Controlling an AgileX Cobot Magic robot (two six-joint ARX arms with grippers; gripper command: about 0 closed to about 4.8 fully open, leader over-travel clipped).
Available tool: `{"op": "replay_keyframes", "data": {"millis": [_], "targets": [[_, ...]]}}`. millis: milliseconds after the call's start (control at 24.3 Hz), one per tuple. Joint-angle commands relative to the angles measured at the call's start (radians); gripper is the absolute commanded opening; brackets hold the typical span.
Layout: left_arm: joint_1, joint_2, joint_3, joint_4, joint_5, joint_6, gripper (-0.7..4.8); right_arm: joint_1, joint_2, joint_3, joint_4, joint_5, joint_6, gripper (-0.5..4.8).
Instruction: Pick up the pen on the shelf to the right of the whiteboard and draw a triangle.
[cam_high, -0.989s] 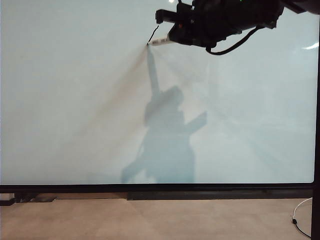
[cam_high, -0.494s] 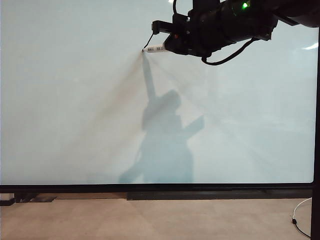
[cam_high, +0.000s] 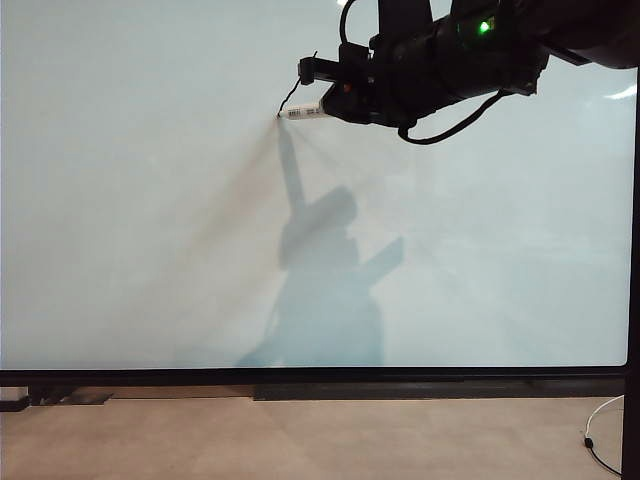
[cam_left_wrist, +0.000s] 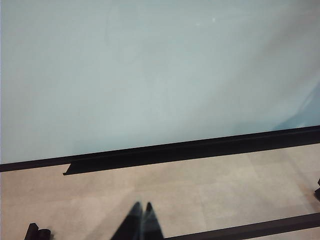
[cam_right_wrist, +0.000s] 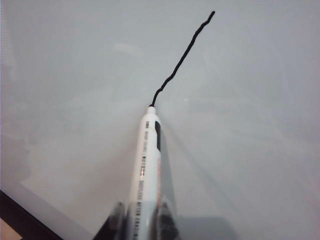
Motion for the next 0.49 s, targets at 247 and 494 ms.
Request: {"op": "replay_keyframes", "data": {"millis": [247,494], "targets": [[0.000,0.000,0.003,0.010,0.003,0.001,-0.05,0.010,0.022,0.005,0.010,-0.002,0.004,-0.05],[0.000,0.000,0.003,0.010,0.003,0.001,-0.05,0.013,0.033,0.005,0.014,-0.005,0.004,-0.05]]}}
